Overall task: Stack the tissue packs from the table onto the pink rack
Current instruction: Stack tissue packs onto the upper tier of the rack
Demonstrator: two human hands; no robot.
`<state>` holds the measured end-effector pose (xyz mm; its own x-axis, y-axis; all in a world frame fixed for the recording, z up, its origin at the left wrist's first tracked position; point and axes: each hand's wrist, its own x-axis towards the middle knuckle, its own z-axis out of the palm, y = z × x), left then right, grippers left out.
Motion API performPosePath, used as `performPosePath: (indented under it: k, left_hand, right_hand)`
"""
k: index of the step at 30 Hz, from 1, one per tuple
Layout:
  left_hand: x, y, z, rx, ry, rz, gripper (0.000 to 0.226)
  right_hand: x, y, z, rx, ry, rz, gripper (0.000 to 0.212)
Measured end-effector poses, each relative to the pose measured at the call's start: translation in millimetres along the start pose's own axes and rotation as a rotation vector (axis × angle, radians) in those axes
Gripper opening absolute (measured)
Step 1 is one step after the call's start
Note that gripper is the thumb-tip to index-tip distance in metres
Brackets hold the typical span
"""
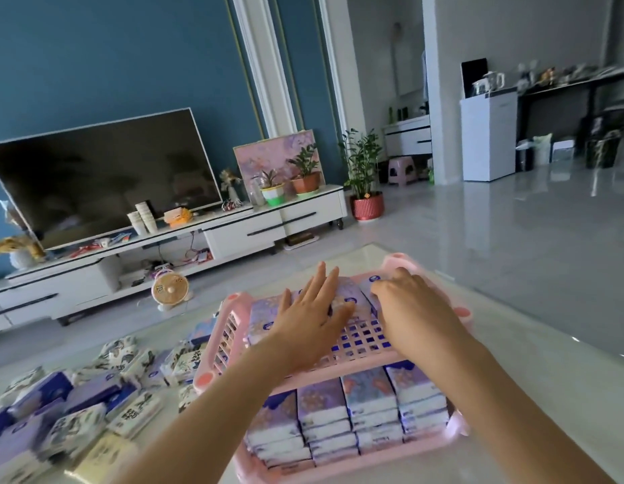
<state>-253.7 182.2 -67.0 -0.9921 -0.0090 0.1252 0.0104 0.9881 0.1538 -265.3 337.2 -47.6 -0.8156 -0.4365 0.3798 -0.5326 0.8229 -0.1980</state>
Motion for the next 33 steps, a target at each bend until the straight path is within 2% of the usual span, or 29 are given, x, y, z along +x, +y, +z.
performPosePath:
  k: [8, 11, 15, 17, 20, 25, 27, 30, 33]
  left_hand:
    - [1.4, -0.8, 4.1, 0.102, 0.016, -0.044, 0.058]
    - [0.4, -0.9, 4.1, 0.108, 0.018, -0.053, 0.061]
    - [1.5, -1.0, 4.7, 0.089, 0.035, -0.055, 0.061]
    - [0.7, -0.3, 4.0, 0.057, 0.069, -0.058, 0.061]
    - [-4.4, 3.2, -1.0, 0.043, 0.157, -0.089, 0.057]
    - [-11.2, -0.8, -7.6, 0.098, 0.371, -0.351, 0.051]
    - [-11.1, -5.3, -4.7, 0.044, 0.313, -0.389, 0.054]
    - [-8.7, -7.4, 0.5, 0.055, 0.118, -0.348, 0.062]
    - [-6.5, -7.9, 0.1, 0.051, 0.070, -0.311, 0.064]
  right_hand:
    - [3.7, 3.9, 5.1, 0.018, 0.058, 0.058, 0.018]
    - [8.8, 8.5, 6.5, 0.020, -0.036, -0.016, 0.025]
    - [14.8, 12.9, 5.1, 0.039, -0.117, -0.067, 0.019]
    - [17.8, 16.1, 7.1, 0.002, -0.109, -0.082, 0.013]
    - [23.4, 20.9, 10.2, 0.017, -0.073, -0.132, 0.023]
    - [30.1, 22.2, 10.9, 0.118, -0.059, -0.091, 0.021]
    - [30.0, 21.8, 10.7, 0.124, -0.052, -0.074, 0.022]
    - [30.9, 22.4, 11.6, 0.122, -0.063, -0.061, 0.023]
    - [30.8, 21.3, 11.8, 0.137, -0.052, -0.057, 0.025]
